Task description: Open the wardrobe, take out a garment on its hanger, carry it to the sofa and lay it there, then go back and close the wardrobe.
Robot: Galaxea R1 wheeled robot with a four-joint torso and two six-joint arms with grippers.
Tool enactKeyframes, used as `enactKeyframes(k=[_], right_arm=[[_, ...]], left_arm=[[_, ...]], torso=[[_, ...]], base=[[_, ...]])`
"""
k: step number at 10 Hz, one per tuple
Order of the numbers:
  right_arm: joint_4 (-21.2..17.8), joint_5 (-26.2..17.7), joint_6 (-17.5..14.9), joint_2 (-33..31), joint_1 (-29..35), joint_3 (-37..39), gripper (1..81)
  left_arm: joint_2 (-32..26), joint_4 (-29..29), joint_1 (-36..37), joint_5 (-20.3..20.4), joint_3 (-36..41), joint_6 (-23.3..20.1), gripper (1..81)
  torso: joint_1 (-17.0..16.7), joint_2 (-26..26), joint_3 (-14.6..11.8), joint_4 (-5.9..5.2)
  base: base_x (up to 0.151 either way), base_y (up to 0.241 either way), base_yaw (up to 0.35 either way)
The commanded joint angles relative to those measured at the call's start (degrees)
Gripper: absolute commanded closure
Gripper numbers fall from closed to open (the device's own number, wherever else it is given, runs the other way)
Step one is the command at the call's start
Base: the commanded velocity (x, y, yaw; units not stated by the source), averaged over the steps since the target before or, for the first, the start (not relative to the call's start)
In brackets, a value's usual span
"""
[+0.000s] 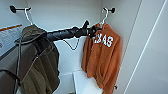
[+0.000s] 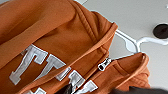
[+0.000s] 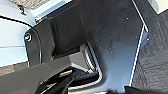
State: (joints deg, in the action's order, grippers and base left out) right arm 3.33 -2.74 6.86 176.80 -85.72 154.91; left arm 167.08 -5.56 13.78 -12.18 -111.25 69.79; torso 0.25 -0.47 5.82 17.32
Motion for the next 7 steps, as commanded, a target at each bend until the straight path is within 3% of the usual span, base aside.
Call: enactKeyframes(k=[1, 2, 7], right_arm=[[-1.56, -3.32, 0.17, 0.25, 2.09, -0.14, 1.0], [-2.1, -3.32, 0.26, 0.33, 2.09, -0.14, 1.0], [-2.36, -3.23, 0.26, 0.42, 2.09, -0.32, 1.0]], left_arm=[[2.46, 0.11, 13.86, 3.1, -5.45, 4.8, 1.0], [3.7, -0.07, 14.03, 4.18, -7.49, 7.38, 1.0], [7.12, 0.11, 17.46, 5.32, -13.47, 10.18, 1.0]], torso=[[0.0, 0.0, 0.0, 0.0], [0.02, 0.0, 0.02, 0.0], [0.02, 0.0, 0.02, 0.0]], base=[[0.0, 0.0, 0.0], [0.0, 0.0, 0.0], [0.0, 0.0, 0.0]])
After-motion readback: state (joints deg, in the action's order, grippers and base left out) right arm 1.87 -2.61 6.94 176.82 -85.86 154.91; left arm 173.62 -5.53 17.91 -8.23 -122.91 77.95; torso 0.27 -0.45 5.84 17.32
